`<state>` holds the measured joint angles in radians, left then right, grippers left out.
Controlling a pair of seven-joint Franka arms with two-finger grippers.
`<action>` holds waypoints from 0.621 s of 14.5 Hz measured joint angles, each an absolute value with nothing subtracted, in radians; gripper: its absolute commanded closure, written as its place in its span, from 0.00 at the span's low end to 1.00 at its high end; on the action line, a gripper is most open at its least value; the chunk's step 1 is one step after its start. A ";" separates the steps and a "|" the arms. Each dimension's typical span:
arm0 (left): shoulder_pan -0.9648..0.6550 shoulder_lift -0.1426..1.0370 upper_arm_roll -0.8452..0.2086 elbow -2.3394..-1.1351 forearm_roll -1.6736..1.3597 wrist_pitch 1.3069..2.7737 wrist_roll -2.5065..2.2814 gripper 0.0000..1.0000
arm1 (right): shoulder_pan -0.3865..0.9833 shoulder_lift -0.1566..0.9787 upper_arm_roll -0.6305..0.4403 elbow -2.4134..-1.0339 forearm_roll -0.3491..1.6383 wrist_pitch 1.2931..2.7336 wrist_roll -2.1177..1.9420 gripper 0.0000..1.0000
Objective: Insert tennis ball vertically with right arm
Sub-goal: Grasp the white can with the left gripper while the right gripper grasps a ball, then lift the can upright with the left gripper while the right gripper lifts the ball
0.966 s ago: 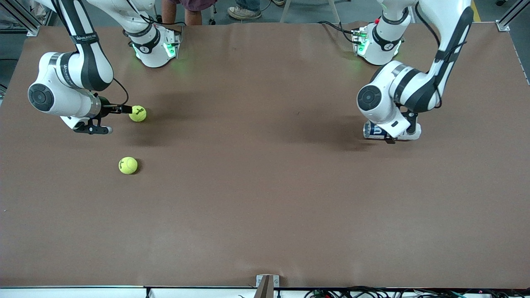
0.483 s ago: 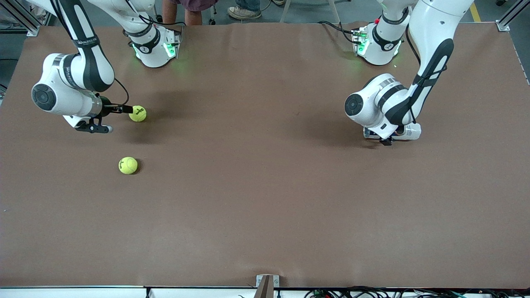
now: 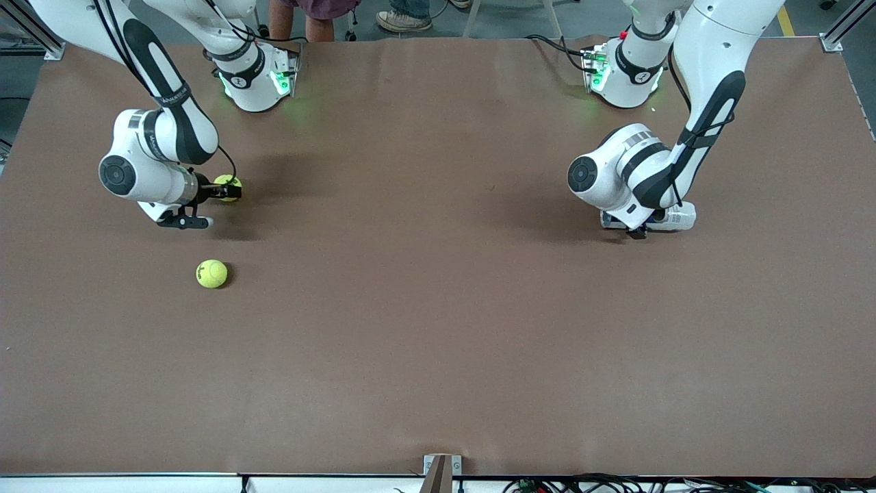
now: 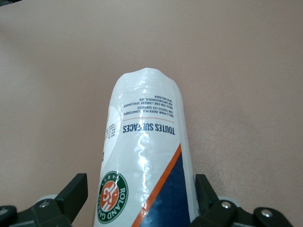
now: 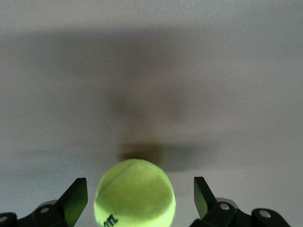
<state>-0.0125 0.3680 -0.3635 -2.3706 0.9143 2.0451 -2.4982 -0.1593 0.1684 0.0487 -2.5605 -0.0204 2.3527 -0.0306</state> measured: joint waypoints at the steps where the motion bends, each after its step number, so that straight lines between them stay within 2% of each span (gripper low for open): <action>1: -0.013 0.368 -0.363 -2.371 0.914 2.045 -2.498 0.00 | -0.159 0.171 0.049 -2.560 -0.020 2.353 -0.031 0.01; 2: -0.013 0.368 -0.363 -2.371 0.914 2.045 -2.498 0.00 | -0.159 0.171 0.049 -2.560 -0.020 2.353 -0.031 0.01; 3: -0.013 0.368 -0.363 -2.371 0.914 2.045 -2.498 0.05 | -0.159 0.171 0.049 -2.560 -0.020 2.353 -0.031 0.01; 4: -0.013 0.368 -0.363 -2.372 0.914 2.045 -2.499 0.16 | -0.159 0.171 0.049 -2.560 -0.020 2.353 -0.031 0.01; 5: -0.012 0.369 -0.363 -2.373 0.914 2.044 -2.503 0.20 | -0.159 0.171 0.049 -2.560 -0.020 2.353 -0.031 0.01; 9: -0.013 0.372 -0.363 -2.373 0.916 2.044 -2.516 0.26 | -0.159 0.171 0.049 -2.567 -0.020 2.352 -0.031 0.02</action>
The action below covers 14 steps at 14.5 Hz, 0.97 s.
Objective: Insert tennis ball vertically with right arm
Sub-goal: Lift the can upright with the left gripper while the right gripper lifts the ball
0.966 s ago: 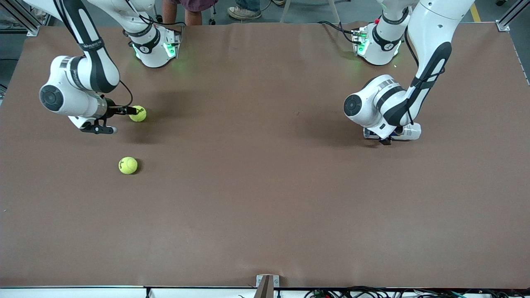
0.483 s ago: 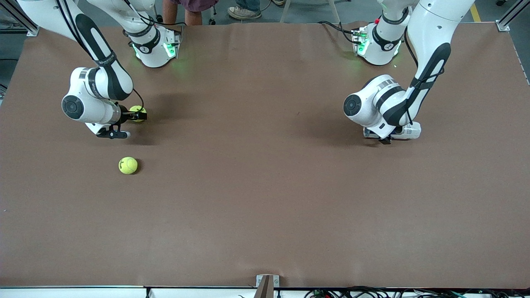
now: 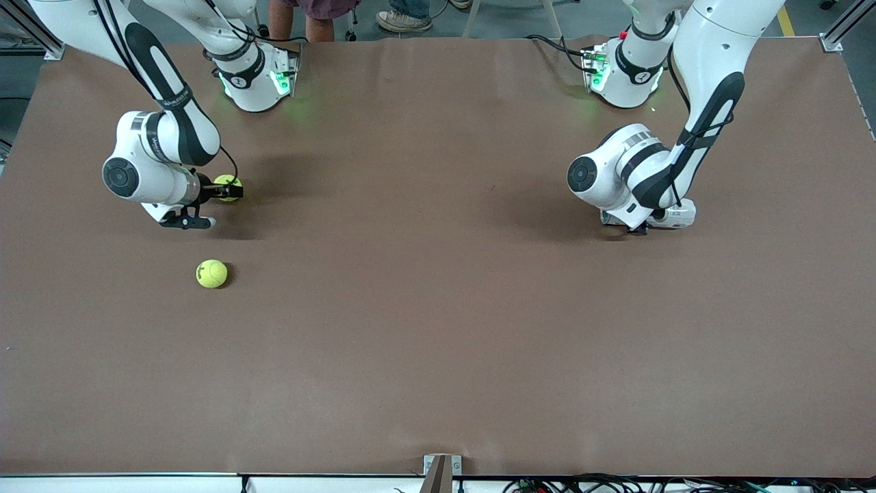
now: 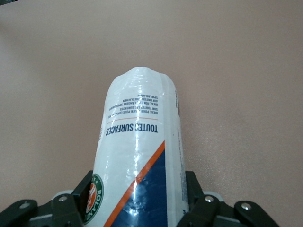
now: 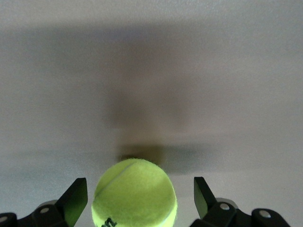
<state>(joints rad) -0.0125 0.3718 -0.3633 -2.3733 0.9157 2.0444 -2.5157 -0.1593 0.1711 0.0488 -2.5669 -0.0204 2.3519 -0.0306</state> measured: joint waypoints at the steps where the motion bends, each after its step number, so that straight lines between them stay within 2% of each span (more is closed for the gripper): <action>1: -0.013 0.372 -0.363 -2.373 0.916 2.044 -2.516 0.28 | -0.159 0.171 0.049 -2.569 -0.020 2.352 -0.031 0.02; 6: -0.013 0.371 -0.365 -2.372 0.916 2.043 -2.516 0.28 | -0.159 0.171 0.049 -2.579 -0.020 2.354 -0.030 0.06; 10: -0.011 0.371 -0.363 -2.339 0.916 2.040 -2.515 0.28 | -0.159 0.171 0.050 -2.579 -0.016 2.357 -0.030 0.24; 14: -0.010 0.367 -0.388 -2.247 0.852 2.025 -2.464 0.28 | -0.154 0.171 0.052 -2.579 -0.002 2.357 -0.030 0.44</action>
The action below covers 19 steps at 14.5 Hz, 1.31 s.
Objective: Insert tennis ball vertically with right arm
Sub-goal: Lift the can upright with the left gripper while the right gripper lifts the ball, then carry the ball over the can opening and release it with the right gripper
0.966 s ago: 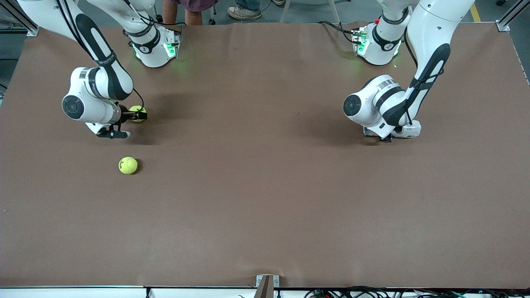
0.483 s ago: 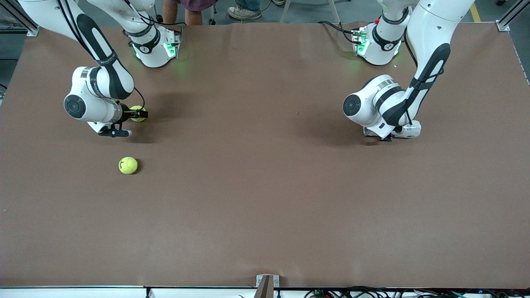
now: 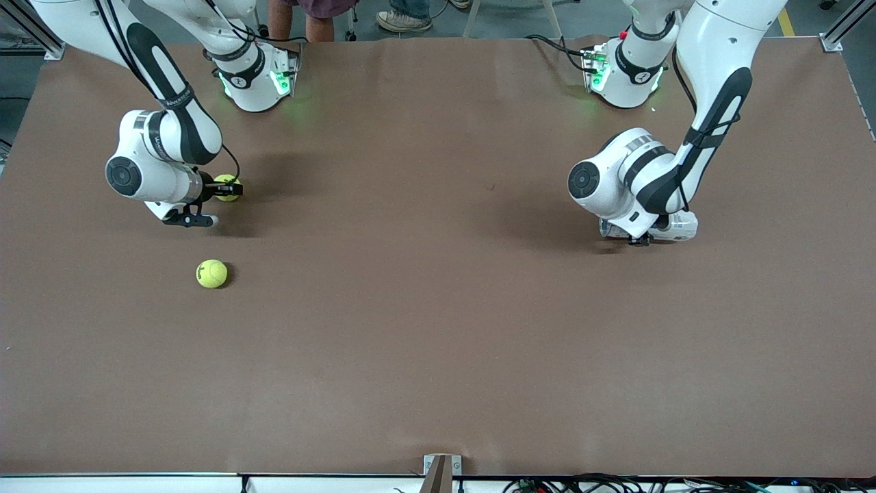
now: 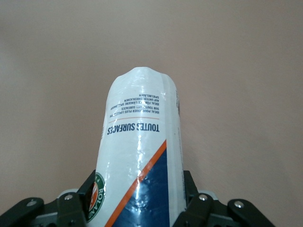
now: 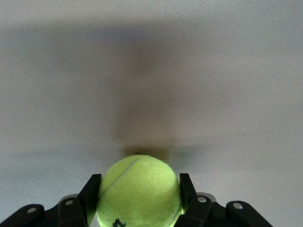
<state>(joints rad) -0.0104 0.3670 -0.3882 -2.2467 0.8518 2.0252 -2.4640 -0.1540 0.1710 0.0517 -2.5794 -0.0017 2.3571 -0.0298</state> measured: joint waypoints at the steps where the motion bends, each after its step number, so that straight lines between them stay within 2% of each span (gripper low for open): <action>1: -0.011 0.365 -0.404 -2.209 0.802 2.017 -2.433 0.28 | -0.147 0.169 0.052 -2.579 0.003 2.357 -0.030 0.46; 5: -0.014 0.359 -0.477 -2.028 0.583 1.971 -2.318 0.28 | -0.119 0.167 0.053 -2.578 0.040 2.357 -0.030 0.52; 9: -0.018 0.379 -0.545 -1.926 0.378 1.986 -2.235 0.28 | -0.096 0.162 0.054 -2.529 0.043 2.337 -0.030 0.52; 14: -0.022 0.415 -0.638 -1.866 0.221 2.150 -2.190 0.28 | -0.069 0.105 0.055 -2.342 0.047 2.152 -0.029 0.52; 19: -0.075 0.497 -0.685 -1.814 0.204 2.280 -2.194 0.28 | -0.066 0.082 0.055 -2.033 0.046 1.906 -0.029 0.54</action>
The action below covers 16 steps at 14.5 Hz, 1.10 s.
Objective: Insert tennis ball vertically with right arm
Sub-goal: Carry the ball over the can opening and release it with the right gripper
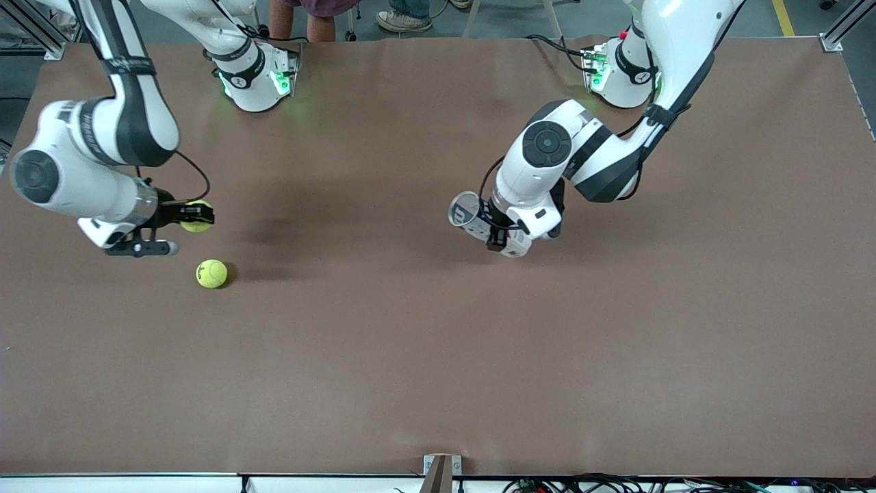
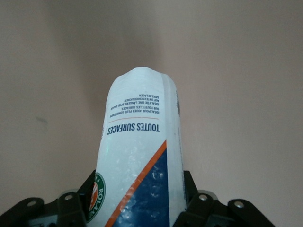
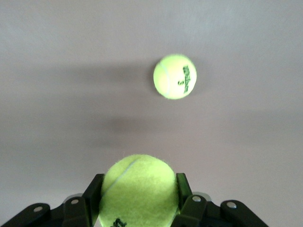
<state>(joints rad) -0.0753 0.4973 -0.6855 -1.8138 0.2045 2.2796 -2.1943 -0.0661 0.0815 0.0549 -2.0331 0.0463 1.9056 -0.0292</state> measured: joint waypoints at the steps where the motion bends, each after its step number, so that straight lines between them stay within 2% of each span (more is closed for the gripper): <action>1: -0.093 0.530 -0.686 -1.777 0.198 2.289 -2.196 0.28 | -0.064 0.082 0.055 -1.977 0.046 1.867 -0.029 0.55; 4: -0.146 0.624 -0.686 -1.672 0.181 2.349 -2.196 0.28 | -0.023 0.082 0.056 -1.866 0.047 1.801 -0.011 0.55; 8: -0.228 0.696 -0.685 -1.632 0.178 2.463 -2.202 0.28 | 0.107 0.089 0.061 -1.800 0.049 1.793 0.179 0.55; 16: -0.271 0.770 -0.685 -1.518 0.174 2.475 -2.209 0.28 | 0.366 0.149 0.065 -1.716 0.096 1.813 0.566 0.55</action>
<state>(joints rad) -0.2715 0.7703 -0.6846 -1.5178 0.1742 2.4748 -2.2091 0.3663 0.1495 0.0653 -1.7163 0.0958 1.8134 0.5661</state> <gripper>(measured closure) 0.282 0.348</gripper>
